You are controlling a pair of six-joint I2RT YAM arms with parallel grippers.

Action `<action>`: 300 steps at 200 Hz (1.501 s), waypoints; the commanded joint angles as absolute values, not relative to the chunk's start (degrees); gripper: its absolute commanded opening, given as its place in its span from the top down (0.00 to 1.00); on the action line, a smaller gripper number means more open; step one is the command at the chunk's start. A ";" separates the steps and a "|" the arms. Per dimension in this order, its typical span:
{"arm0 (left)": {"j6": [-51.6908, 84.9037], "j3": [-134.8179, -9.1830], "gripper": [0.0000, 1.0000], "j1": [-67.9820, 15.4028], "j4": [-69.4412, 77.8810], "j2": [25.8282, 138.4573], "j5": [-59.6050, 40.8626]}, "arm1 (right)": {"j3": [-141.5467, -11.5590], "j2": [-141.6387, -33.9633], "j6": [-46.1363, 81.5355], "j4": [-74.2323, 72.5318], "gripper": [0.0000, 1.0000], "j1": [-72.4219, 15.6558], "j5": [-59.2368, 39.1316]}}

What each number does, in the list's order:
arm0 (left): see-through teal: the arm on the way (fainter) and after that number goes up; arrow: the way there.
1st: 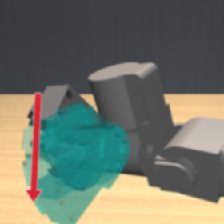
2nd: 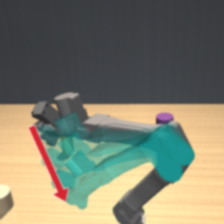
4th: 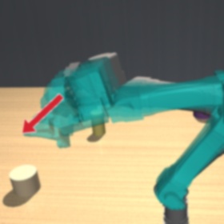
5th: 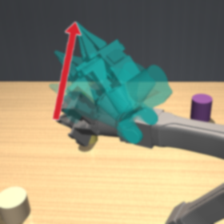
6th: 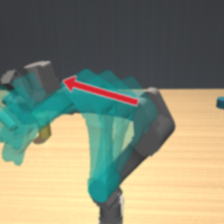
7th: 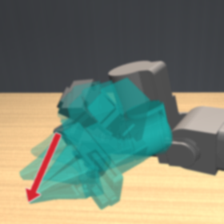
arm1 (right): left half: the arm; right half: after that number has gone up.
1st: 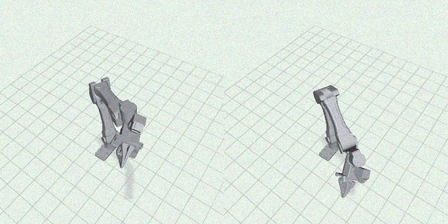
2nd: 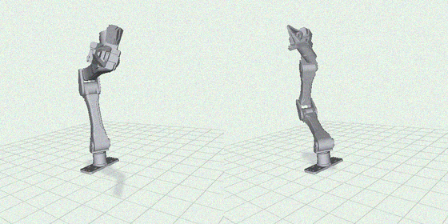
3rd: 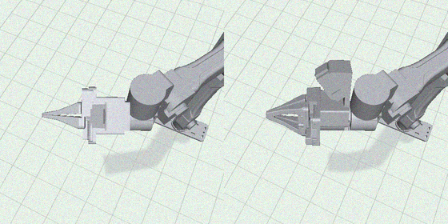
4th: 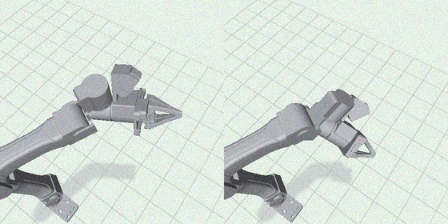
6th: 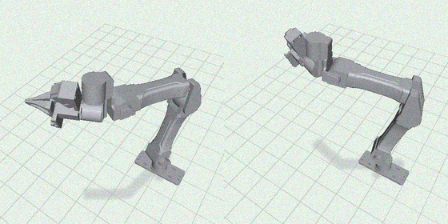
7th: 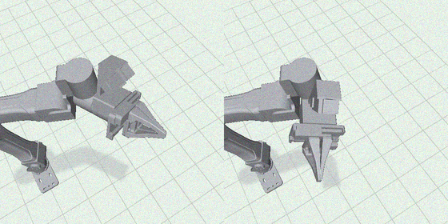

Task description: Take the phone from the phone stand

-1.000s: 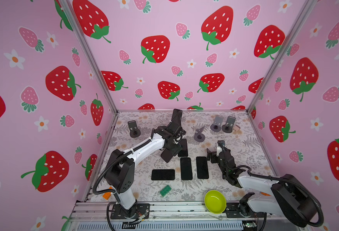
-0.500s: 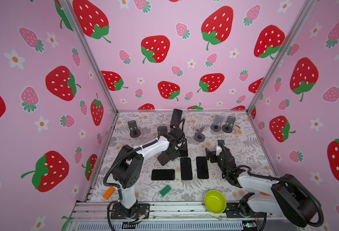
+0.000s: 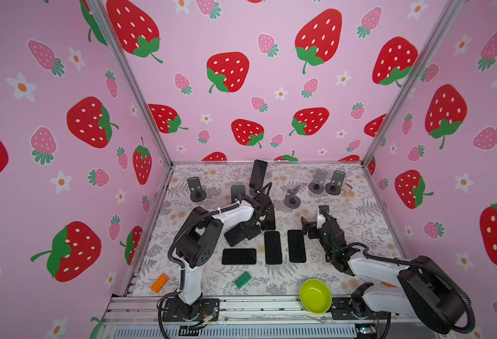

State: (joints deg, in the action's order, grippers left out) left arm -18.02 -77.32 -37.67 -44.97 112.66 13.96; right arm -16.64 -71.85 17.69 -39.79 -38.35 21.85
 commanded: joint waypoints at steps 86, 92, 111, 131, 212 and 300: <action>-19.05 -78.99 0.25 -37.18 -48.94 115.81 7.60 | -16.00 -69.78 17.58 -40.31 0.00 -38.23 21.97; -19.01 -79.01 0.25 -37.18 -48.96 115.55 7.32 | -15.98 -69.69 17.50 -40.33 0.00 -38.23 21.91; -19.23 -78.84 0.25 -37.11 -48.78 114.81 6.88 | -15.89 -69.52 17.55 -40.28 0.00 -38.23 21.97; -19.31 -78.83 0.25 -36.91 -49.03 114.90 5.52 | -15.99 -69.59 17.58 -40.17 0.00 -38.23 21.73; -20.23 -79.25 0.25 -36.49 -50.13 115.98 1.32 | -15.83 -68.13 17.84 -39.46 0.00 -38.23 19.86; -19.44 -80.33 0.23 -36.34 -49.77 117.93 1.93 | -15.91 -68.14 17.75 -39.31 0.00 -38.27 19.77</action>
State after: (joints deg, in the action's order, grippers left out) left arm -19.33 -79.96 -36.18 -49.78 114.83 3.57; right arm -16.62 -69.08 17.72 -39.33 -38.35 19.88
